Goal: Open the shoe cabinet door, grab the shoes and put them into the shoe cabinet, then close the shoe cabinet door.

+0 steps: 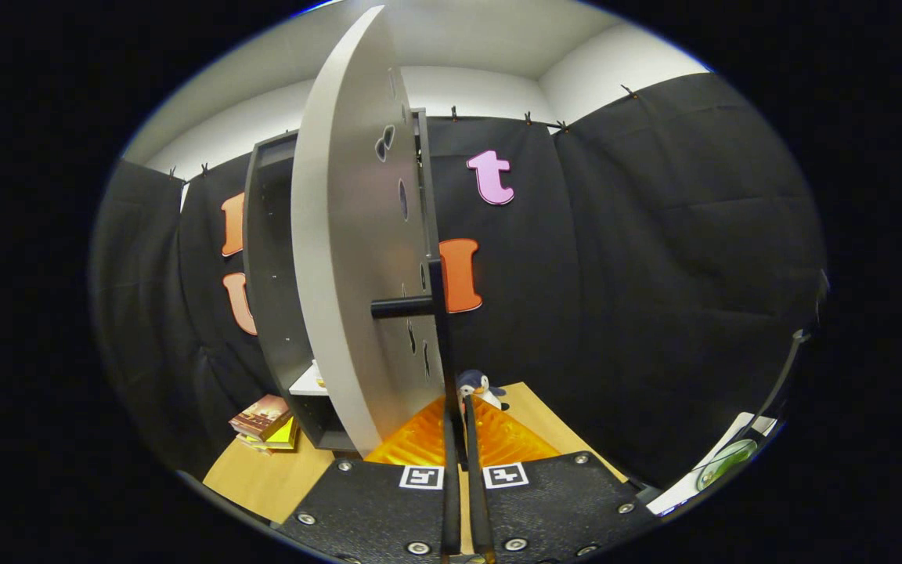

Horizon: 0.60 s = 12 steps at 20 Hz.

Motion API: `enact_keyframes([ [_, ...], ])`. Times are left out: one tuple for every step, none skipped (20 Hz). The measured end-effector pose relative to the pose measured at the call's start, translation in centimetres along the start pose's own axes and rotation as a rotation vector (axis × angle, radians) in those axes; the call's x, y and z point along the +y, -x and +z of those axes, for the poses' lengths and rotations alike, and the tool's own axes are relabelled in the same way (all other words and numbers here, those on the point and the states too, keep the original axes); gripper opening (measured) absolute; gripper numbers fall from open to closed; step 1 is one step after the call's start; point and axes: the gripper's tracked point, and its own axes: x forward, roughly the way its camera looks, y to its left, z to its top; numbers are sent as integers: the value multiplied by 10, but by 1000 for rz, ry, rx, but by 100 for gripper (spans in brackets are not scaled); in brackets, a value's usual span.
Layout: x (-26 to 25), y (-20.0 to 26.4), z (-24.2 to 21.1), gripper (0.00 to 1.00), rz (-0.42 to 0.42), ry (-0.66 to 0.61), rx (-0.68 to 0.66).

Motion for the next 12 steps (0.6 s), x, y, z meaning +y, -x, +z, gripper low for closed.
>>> enact_keyframes([
  [0, 1, 0, 4, 4, 3, -2],
  [-2, 1, -1, 4, 8, 1, -7],
  [-3, 0, -2, 4, 12, -5, -5],
  [-2, 0, -1, 5, 19, -12, -6],
  [-5, 0, 0, 5, 22, -16, -6],
  [-6, 1, 0, 5, 29, -15, -7],
  [-8, 1, 1, 5, 38, -14, -14],
  [-8, 2, 0, 5, 46, -17, -13],
  [-12, 4, 0, 5, 41, -28, -17],
  [-17, 5, 2, 5, 23, -38, -21],
  [-25, 6, 4, 6, -6, -48, -26],
  [-28, 7, 4, 6, -22, -62, -29],
])
